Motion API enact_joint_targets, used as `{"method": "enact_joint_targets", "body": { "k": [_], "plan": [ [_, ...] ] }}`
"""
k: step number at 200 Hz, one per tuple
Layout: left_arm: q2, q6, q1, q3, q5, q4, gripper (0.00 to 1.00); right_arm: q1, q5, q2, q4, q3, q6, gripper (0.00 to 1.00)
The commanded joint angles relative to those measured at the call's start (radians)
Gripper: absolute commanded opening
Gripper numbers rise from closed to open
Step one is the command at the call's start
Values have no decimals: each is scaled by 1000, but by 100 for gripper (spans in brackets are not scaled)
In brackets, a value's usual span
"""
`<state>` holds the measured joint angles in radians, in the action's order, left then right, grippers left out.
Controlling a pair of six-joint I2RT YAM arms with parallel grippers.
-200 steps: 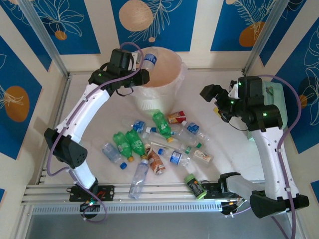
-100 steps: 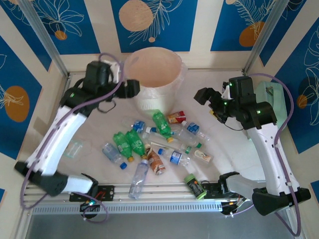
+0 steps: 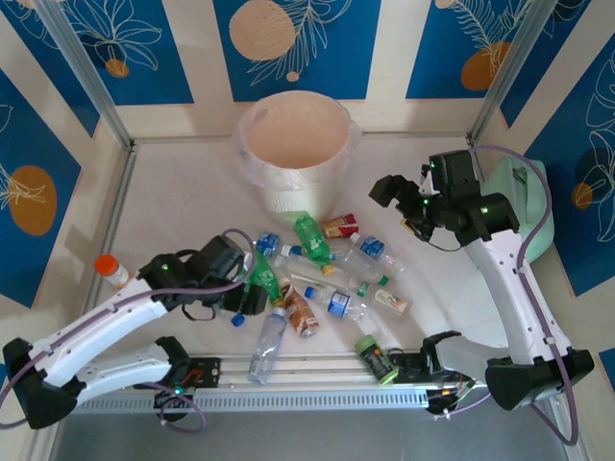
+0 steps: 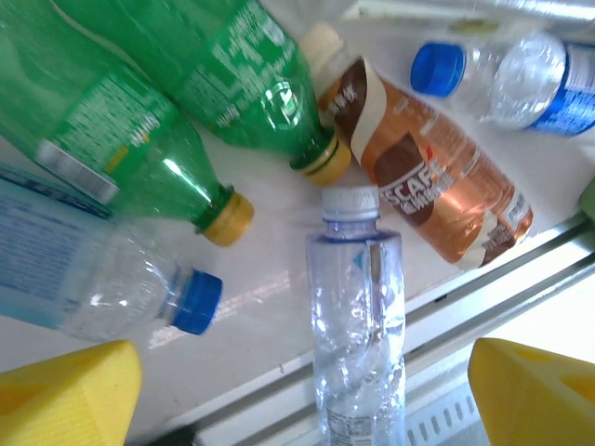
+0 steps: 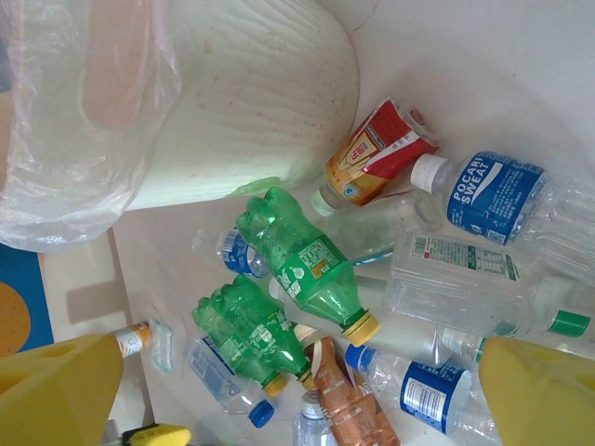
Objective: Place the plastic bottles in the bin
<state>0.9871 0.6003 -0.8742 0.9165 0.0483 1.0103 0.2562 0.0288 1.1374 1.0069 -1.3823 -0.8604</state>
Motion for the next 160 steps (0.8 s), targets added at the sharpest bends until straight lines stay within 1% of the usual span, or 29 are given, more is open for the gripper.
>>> {"method": "enact_joint_targets", "body": {
  "k": [1, 31, 42, 82, 116, 142, 160],
  "plan": [
    [72, 31, -56, 2, 22, -35, 93, 6, -9, -5, -1, 11, -1, 99],
    [180, 32, -133, -14, 35, -74, 94, 4, -20, -24, 12, 29, -1, 99],
    [203, 37, -143, -31, 34, -83, 94, 2, -21, -32, 13, 36, -1, 99],
    [295, 36, -161, -50, 90, -155, 95, -5, -11, -41, 3, 62, -11, 99],
    [392, 3, -175, -25, 93, -159, 91, -5, -10, -42, 1, 67, -10, 99],
    [452, 4, -175, -31, 81, -159, 88, -14, -9, -46, 7, 71, -6, 99],
    [483, 13, -175, -37, 73, -167, 80, -28, 2, -48, 4, 77, -5, 99]
  ]
}}
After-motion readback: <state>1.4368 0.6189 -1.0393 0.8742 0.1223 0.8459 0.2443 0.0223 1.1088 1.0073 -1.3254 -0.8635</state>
